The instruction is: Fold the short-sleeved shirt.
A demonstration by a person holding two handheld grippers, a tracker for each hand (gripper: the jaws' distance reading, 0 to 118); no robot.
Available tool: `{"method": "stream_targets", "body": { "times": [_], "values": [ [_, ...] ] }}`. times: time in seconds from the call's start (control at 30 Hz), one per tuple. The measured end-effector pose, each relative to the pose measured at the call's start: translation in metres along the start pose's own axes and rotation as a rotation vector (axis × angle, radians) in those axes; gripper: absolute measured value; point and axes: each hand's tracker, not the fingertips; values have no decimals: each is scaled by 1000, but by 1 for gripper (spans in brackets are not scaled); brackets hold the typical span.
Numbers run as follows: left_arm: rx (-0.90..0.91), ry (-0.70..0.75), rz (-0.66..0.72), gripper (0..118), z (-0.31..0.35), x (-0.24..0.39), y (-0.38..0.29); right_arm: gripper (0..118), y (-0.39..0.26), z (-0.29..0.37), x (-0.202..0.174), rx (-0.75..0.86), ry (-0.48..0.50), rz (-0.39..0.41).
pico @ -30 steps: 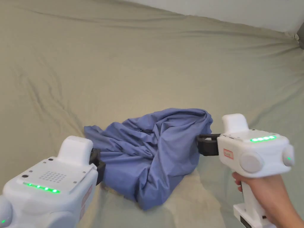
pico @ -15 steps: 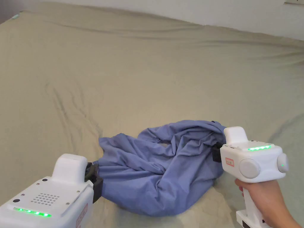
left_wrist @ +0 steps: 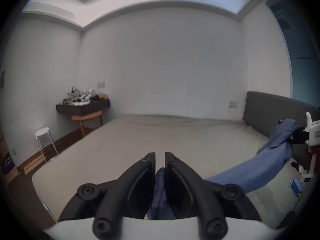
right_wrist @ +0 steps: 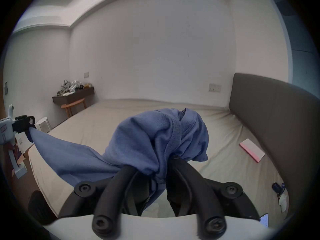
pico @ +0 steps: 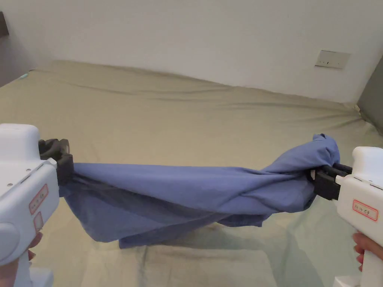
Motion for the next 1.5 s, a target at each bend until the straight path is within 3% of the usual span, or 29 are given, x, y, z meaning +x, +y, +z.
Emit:
{"method": "stream_targets", "body": {
  "times": [0.17,0.27,0.33,0.43,0.8,1.27,1.5],
  "values": [
    [108,39,7,5,24,-6,55,19,35,46,-5,69,-61,5],
    [159,9,69,5,35,-9,78,19,53,67,-1,100,-50,-57],
    [174,1,43,4,40,-5,86,19,62,78,-1,118,-62,-38],
    [175,-41,70,3,41,-2,88,19,69,89,-2,141,-108,6],
    [185,-28,63,3,16,-9,116,19,103,91,10,186,-152,-25],
    [184,11,17,3,-89,-12,183,19,179,-24,6,199,-161,33],
    [179,64,5,3,-151,-15,192,19,190,-112,5,187,-84,13]
  ]
}}
